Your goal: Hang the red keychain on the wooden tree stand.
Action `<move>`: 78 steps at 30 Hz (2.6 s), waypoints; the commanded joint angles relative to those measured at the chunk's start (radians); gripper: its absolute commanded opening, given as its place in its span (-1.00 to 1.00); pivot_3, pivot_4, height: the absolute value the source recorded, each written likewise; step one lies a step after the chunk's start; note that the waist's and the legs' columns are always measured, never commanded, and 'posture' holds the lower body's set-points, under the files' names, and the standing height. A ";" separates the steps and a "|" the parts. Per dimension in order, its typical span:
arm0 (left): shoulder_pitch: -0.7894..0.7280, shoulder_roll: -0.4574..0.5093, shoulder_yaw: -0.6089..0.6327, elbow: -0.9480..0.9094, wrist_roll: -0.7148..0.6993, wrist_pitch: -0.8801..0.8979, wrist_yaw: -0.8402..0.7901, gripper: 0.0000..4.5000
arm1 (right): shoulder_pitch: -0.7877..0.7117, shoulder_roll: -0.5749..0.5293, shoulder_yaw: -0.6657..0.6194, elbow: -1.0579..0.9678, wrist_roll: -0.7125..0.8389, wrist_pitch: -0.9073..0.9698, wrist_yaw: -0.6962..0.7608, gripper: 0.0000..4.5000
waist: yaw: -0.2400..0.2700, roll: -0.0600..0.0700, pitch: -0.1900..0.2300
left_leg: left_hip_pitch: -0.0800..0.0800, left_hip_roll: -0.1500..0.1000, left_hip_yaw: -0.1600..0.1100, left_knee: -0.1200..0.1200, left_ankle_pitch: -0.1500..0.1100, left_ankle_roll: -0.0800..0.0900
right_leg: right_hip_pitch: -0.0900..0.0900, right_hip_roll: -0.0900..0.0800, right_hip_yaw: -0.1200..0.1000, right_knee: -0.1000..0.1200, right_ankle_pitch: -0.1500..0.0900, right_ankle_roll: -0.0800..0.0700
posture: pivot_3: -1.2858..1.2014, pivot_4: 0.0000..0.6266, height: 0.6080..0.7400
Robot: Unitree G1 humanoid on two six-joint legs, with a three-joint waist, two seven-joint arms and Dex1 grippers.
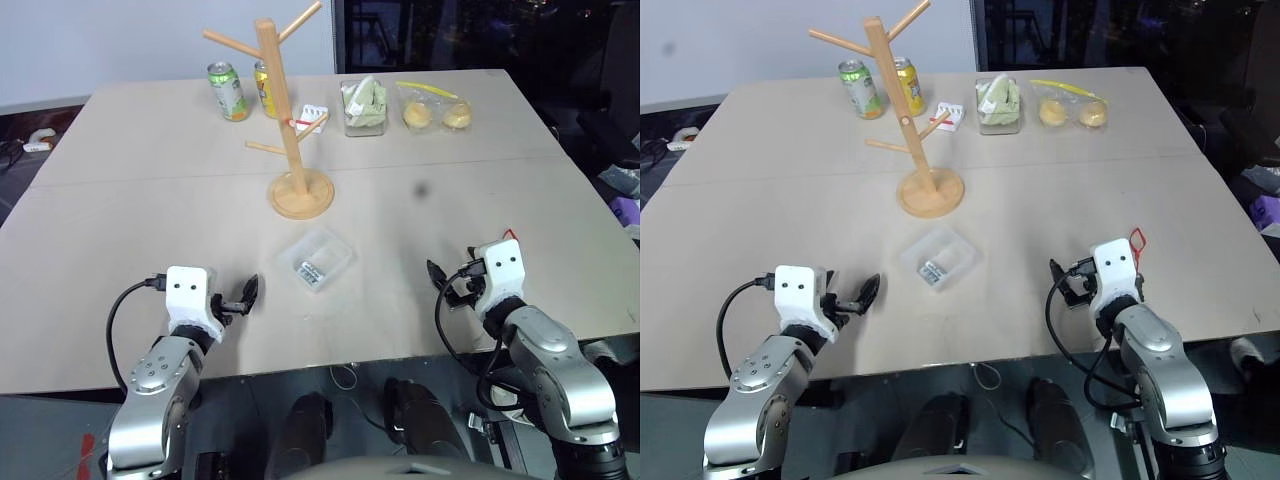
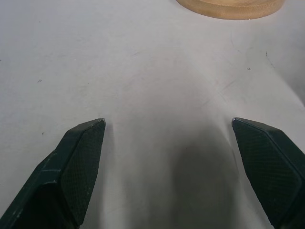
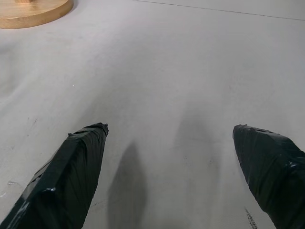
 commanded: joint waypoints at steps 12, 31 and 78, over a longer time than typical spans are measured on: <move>-0.176 0.351 0.149 0.023 -0.347 0.227 -0.350 0.95 | -0.119 -0.103 -0.021 -0.036 0.138 0.024 0.207 1.00 | -0.001 -0.001 0.001 | 0.000 0.001 -0.001 0.000 0.000 0.000 | 0.000 0.001 -0.002 0.000 0.000 0.000 | 0.03 -0.52 1.00; -0.893 0.524 -0.456 0.531 -0.201 0.314 -0.764 0.95 | -0.301 -0.358 -0.006 -0.183 0.492 0.183 0.473 1.00 | -0.004 -0.002 0.004 | -0.002 0.003 -0.001 -0.003 0.000 0.000 | -0.001 0.005 -0.001 -0.003 0.000 0.000 | 0.03 -0.52 1.00; -0.786 0.545 0.454 1.125 -0.028 0.088 0.078 -0.97 | -0.535 -0.236 0.128 -0.032 0.510 0.141 0.392 1.00 | 0.009 -0.005 0.002 | 0.000 0.004 -0.002 -0.002 0.000 0.000 | 0.000 0.005 -0.002 0.000 0.003 0.004 | 0.03 -0.52 1.00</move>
